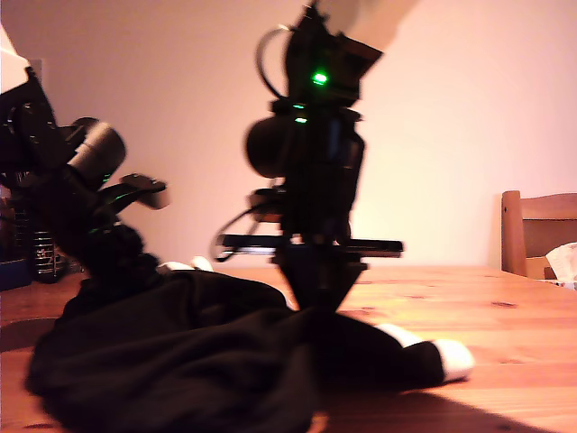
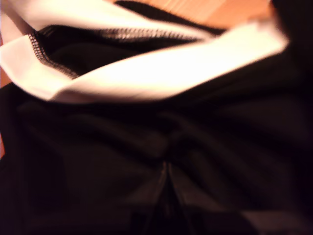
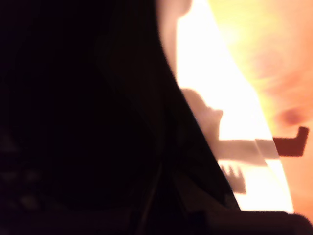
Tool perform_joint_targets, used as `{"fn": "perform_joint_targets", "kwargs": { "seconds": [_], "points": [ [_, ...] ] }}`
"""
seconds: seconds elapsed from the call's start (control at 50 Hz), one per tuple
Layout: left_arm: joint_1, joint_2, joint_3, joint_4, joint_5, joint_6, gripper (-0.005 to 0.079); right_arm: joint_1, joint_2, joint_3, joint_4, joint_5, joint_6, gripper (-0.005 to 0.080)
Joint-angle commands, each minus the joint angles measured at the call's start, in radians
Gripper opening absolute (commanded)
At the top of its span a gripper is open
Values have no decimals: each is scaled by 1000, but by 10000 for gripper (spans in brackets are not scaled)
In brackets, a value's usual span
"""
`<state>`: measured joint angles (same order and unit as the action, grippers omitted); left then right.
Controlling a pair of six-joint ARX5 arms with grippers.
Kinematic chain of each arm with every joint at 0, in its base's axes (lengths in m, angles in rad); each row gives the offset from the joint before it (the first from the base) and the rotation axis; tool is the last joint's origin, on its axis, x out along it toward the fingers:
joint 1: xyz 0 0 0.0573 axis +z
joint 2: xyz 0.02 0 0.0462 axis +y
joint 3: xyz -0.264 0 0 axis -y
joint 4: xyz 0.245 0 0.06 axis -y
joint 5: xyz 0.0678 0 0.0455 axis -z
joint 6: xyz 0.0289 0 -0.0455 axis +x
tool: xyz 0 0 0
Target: Fold the shorts in front of you. After folding it, place it to the right side.
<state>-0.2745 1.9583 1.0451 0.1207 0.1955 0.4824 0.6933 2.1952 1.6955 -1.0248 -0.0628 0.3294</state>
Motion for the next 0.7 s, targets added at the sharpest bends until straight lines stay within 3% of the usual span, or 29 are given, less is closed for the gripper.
{"fn": "perform_joint_targets", "kwargs": {
  "seconds": [0.0,0.24,0.44,0.68],
  "points": [
    [-35,33,-23,23,23,8,-20,37,27,-55,3,-12,15,-11],
    [-93,33,-21,68,40,21,-20,120,25,-55,67,-38,34,-11],
    [-77,31,16,56,-16,50,-20,117,15,-55,78,-31,39,-11],
    [-40,-23,149,-148,-66,35,-19,69,-79,-55,103,-8,2,-11]
  ]
}}
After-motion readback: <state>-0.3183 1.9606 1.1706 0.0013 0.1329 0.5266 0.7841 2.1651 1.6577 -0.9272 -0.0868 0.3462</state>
